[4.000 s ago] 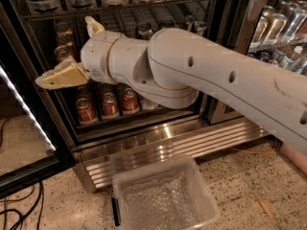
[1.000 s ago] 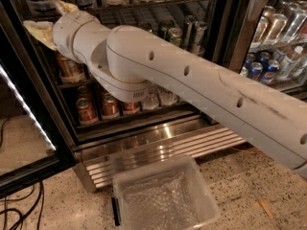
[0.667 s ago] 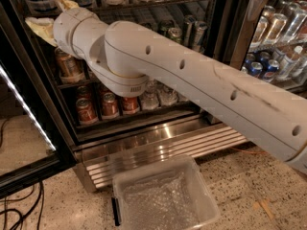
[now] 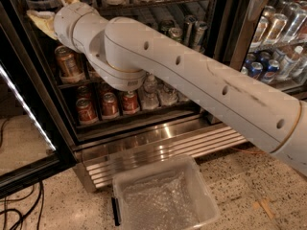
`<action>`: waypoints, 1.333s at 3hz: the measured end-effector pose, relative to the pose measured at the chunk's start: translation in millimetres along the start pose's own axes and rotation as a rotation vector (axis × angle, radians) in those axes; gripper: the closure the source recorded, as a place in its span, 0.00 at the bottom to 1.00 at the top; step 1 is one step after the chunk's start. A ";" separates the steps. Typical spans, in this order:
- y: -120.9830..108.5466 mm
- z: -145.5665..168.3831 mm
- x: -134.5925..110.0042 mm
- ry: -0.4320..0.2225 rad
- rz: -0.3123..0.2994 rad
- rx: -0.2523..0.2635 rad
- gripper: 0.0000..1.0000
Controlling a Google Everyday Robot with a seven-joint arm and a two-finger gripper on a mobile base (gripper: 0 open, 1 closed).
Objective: Pick pepsi can from top shelf of fridge
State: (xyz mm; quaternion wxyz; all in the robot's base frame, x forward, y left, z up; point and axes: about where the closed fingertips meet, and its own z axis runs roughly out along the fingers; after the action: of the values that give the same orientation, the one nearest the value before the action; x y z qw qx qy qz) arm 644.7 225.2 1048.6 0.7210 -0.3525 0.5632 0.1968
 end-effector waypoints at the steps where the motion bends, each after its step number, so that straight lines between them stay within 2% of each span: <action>1: -4.1 6.8 -4.3 -0.023 0.004 0.008 0.38; 2: -11.3 20.9 -8.6 -0.034 -0.001 0.009 0.33; 3: -18.2 39.9 -5.4 -0.022 0.020 0.003 0.38; 4: -21.9 45.8 -4.9 -0.020 0.024 0.007 0.37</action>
Offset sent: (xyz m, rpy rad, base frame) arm 0.0237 0.0046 0.0158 0.0382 -0.0377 -0.0102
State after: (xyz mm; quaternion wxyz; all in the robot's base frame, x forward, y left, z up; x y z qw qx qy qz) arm 689.0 244.4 1064.9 0.7253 -0.3414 0.5608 0.2069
